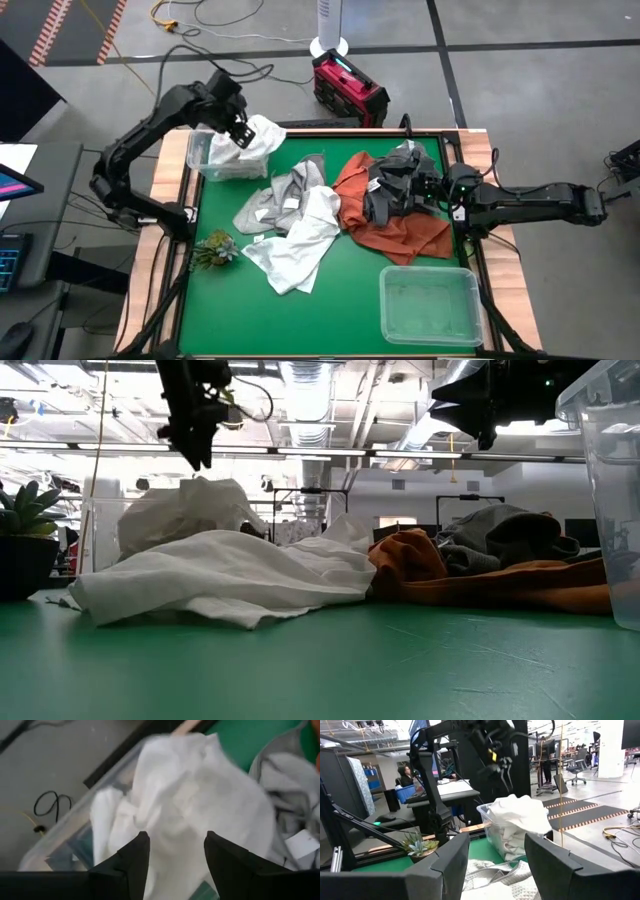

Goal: Sort towels by color in basket
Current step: Put the white towel into the top transparent bin

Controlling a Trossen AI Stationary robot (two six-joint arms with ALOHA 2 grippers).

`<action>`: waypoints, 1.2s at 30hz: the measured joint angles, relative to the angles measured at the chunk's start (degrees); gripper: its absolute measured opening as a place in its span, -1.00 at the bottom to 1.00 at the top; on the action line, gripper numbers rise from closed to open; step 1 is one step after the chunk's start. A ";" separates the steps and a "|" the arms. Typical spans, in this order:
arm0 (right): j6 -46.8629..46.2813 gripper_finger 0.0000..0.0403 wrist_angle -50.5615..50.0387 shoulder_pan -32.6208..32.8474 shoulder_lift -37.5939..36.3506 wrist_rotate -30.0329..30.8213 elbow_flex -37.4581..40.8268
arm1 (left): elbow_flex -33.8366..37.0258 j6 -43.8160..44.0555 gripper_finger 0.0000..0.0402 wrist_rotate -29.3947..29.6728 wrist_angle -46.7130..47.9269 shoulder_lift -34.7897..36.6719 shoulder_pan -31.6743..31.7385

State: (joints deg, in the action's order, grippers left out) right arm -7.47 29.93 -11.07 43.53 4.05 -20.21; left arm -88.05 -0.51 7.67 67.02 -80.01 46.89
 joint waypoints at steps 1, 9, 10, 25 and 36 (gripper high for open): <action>0.02 0.11 -0.02 0.00 0.02 0.00 0.00 | -0.45 0.28 -0.13 0.17 -0.43 0.42 0.01; 0.01 0.11 0.09 0.00 0.01 0.00 0.00 | 3.48 3.48 -0.13 -5.39 -5.80 1.29 -0.97; 0.01 0.11 0.07 0.00 0.00 0.02 0.00 | 5.20 3.91 -0.13 -6.25 -6.05 1.20 -1.06; -0.04 0.11 1.62 0.61 0.02 0.09 -0.02 | 30.41 11.26 -0.14 -8.15 -14.11 1.20 6.92; 0.01 0.11 1.94 0.61 0.01 0.07 -0.04 | 20.75 9.08 -0.14 -11.01 -8.11 1.69 5.64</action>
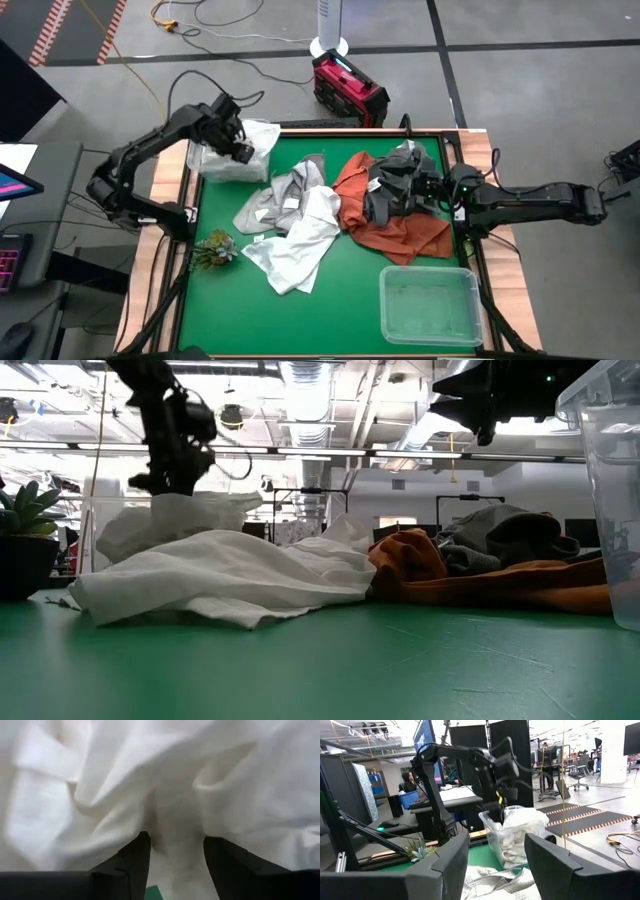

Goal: Sort towels by color in basket
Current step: Put the white towel into the top transparent bin

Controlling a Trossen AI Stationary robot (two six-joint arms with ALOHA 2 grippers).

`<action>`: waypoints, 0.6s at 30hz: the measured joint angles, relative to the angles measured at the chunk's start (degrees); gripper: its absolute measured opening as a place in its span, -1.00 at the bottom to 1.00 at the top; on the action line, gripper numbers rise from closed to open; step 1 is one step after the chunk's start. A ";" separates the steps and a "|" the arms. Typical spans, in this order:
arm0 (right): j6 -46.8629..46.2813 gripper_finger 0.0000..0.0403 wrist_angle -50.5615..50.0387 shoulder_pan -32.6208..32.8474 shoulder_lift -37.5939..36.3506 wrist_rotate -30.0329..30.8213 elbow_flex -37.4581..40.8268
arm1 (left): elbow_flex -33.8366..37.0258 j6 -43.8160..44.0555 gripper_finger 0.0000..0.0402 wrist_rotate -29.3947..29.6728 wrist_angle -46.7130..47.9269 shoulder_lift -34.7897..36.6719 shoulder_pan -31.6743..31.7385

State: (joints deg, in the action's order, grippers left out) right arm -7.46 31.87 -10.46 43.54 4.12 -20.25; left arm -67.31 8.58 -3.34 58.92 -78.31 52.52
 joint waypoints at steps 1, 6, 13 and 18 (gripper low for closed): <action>0.02 0.11 -0.04 0.00 0.01 0.00 0.00 | -1.92 -0.55 -0.14 0.01 1.40 -0.05 -0.20; 0.35 0.11 -0.04 -0.17 -0.01 0.00 0.00 | -11.03 -1.73 -0.14 1.75 4.68 0.03 -1.49; 0.43 0.11 -0.18 -0.17 -0.01 0.00 0.00 | -11.71 -4.30 -0.14 7.83 -3.54 -1.01 -4.53; 0.43 0.11 -0.30 -0.17 -0.01 0.00 0.00 | -3.25 -4.21 -0.14 9.64 -8.49 -4.64 -5.00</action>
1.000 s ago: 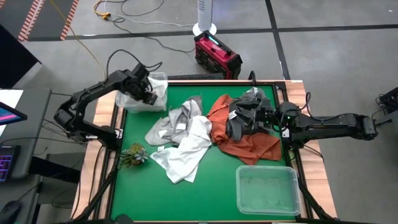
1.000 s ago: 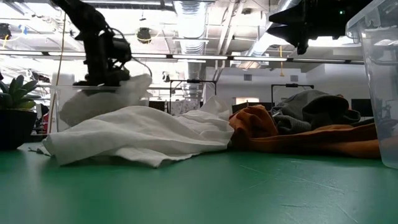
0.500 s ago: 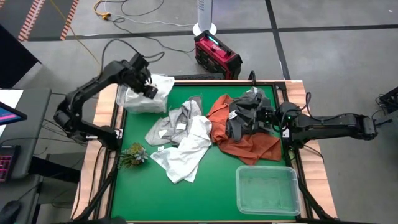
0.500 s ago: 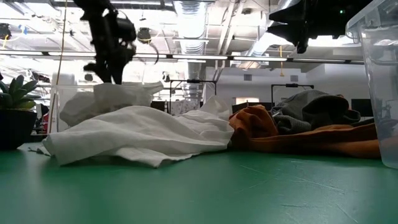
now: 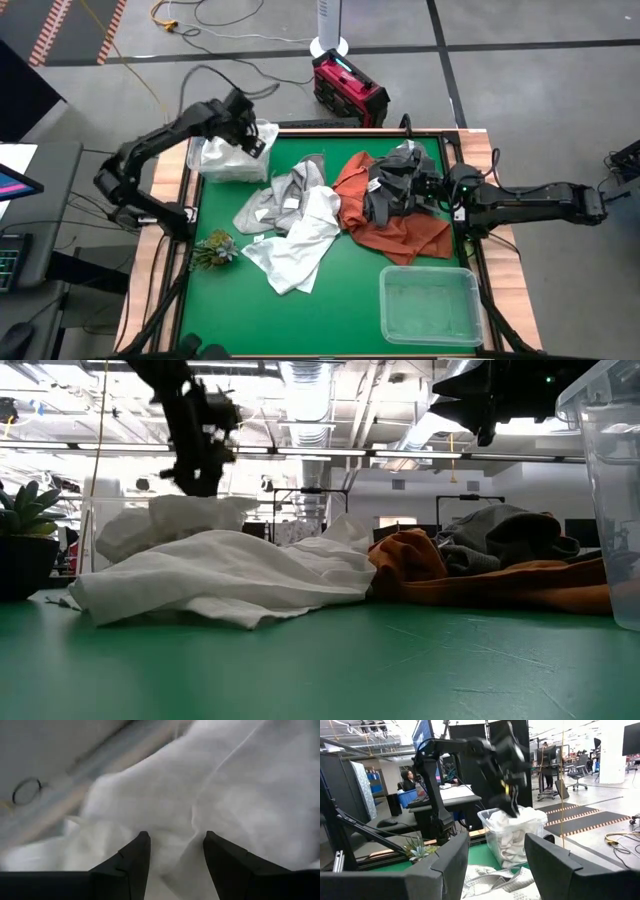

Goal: Sort towels by color in basket
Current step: Put the white towel into the top transparent bin

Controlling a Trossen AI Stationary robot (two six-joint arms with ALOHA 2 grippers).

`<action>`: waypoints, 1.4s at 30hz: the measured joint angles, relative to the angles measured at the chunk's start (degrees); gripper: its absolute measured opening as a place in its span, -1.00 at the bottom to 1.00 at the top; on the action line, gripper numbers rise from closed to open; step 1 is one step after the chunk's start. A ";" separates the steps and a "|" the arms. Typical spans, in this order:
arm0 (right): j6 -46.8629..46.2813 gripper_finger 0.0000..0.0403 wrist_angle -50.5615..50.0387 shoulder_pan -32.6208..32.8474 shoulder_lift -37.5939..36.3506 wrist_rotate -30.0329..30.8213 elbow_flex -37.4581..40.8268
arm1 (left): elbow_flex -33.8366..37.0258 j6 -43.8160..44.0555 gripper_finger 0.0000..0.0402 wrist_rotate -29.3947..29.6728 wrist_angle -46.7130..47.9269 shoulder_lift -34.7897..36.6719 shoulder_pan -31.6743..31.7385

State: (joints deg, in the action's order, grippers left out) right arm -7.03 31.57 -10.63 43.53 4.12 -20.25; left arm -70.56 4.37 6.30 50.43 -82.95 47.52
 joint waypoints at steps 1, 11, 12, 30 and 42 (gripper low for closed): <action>0.00 0.11 -0.02 0.00 0.00 -0.02 0.00 | 2.02 0.00 -0.14 0.01 -1.01 -0.81 0.00; 0.01 0.11 0.39 0.00 0.00 -0.04 0.00 | 10.12 -0.03 -0.14 -3.05 -3.99 -6.27 0.22; 0.00 0.11 0.38 0.00 0.00 -0.02 0.00 | 9.00 -0.25 -0.14 -3.04 -3.43 -5.55 0.10; 0.00 0.11 0.13 0.00 0.00 -0.04 0.00 | -9.14 -16.75 -0.14 -10.17 1.96 4.21 -8.10; -0.02 0.11 -7.50 -0.86 -1.88 -0.04 -1.73 | -5.88 -12.01 -0.14 -5.55 -3.91 -2.95 -37.24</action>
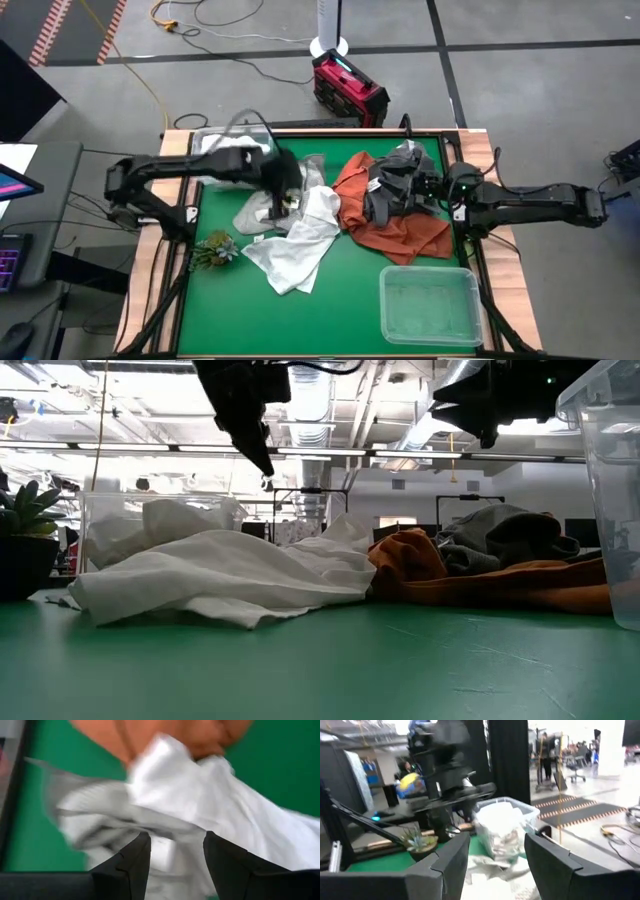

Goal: Sort towels by color in basket
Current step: Put the white towel into the top transparent bin

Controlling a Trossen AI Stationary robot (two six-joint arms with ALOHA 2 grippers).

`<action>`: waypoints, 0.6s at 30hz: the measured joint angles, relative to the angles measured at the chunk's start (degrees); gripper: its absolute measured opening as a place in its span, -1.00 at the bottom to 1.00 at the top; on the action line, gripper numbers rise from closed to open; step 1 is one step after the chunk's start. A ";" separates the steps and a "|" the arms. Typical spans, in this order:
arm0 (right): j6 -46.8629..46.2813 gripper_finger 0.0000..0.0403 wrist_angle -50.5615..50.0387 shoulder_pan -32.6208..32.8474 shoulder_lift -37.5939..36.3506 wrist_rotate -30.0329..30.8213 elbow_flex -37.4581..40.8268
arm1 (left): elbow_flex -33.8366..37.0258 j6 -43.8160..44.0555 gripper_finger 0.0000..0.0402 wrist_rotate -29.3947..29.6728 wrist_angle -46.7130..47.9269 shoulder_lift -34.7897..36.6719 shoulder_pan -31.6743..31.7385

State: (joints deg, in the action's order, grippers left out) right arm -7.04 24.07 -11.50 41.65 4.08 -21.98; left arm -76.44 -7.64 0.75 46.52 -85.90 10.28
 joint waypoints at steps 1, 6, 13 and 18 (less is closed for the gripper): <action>0.02 0.11 -3.07 -0.28 -0.85 0.03 -1.02 | 0.00 1.10 -0.14 0.58 -0.25 -0.99 -1.88; 0.04 0.11 -21.27 -1.06 -4.33 0.07 -6.63 | 0.00 4.56 -0.14 0.68 -0.43 -5.77 -10.45; 0.02 0.11 -26.87 -0.83 -7.79 0.39 -8.28 | 0.00 7.89 -0.14 6.06 -0.45 -13.16 -16.29; 0.01 0.11 -26.77 0.55 -7.62 0.42 -8.31 | 0.00 10.43 -0.14 7.55 -0.49 -17.47 -16.81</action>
State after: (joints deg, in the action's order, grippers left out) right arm -7.03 -2.70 -10.94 34.03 4.49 -30.28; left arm -76.44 2.78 8.29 46.03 -103.37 -6.52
